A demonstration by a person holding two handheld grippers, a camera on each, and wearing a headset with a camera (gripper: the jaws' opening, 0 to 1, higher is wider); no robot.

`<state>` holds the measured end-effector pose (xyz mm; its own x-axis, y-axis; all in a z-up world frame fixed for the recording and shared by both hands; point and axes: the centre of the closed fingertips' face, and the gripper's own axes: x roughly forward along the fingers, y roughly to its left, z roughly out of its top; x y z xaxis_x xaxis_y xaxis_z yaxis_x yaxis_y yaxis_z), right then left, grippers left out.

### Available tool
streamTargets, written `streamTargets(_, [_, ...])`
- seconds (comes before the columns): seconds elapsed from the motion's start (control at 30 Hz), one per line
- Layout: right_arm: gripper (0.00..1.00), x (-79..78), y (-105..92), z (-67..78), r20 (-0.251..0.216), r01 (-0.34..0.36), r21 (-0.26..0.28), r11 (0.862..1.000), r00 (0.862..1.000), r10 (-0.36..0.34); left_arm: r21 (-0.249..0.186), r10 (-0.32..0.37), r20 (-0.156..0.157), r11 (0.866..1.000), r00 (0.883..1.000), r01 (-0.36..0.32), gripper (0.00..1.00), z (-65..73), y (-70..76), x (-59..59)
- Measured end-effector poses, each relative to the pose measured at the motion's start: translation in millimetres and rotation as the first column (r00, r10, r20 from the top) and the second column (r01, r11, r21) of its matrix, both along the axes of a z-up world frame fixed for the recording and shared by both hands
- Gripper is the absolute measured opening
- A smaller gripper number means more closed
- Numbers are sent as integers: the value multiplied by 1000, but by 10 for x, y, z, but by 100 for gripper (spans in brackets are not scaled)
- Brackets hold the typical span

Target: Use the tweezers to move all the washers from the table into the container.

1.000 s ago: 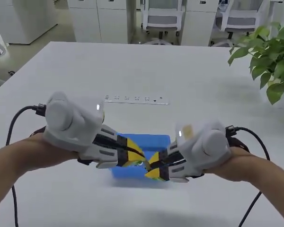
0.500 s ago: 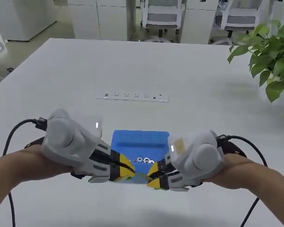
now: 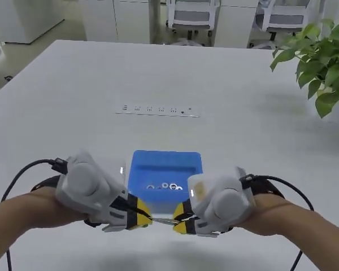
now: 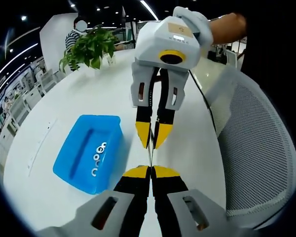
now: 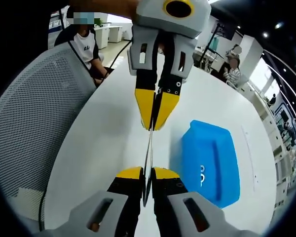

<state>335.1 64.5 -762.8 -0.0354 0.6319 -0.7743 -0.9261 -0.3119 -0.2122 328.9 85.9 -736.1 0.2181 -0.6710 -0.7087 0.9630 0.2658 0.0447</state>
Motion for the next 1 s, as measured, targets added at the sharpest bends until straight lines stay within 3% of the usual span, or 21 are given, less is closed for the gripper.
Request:
streamTargets(0.37, [8, -27, 34, -137, -20, 20, -14, 1000, 1000, -20, 104, -15, -23, 994, 1000, 18, 5, -351, 86, 2])
streamTargets(0.8, [10, -72, 13, -308, -53, 22, -58, 998, 998, -25, 138, -15, -69, 990, 998, 24, 5, -575, 80, -25])
streamTargets(1.0, [10, -104, 0, -361, -59, 13, -78, 997, 998, -17, 147, -20, -86, 989, 996, 33, 5, -614, 73, -57])
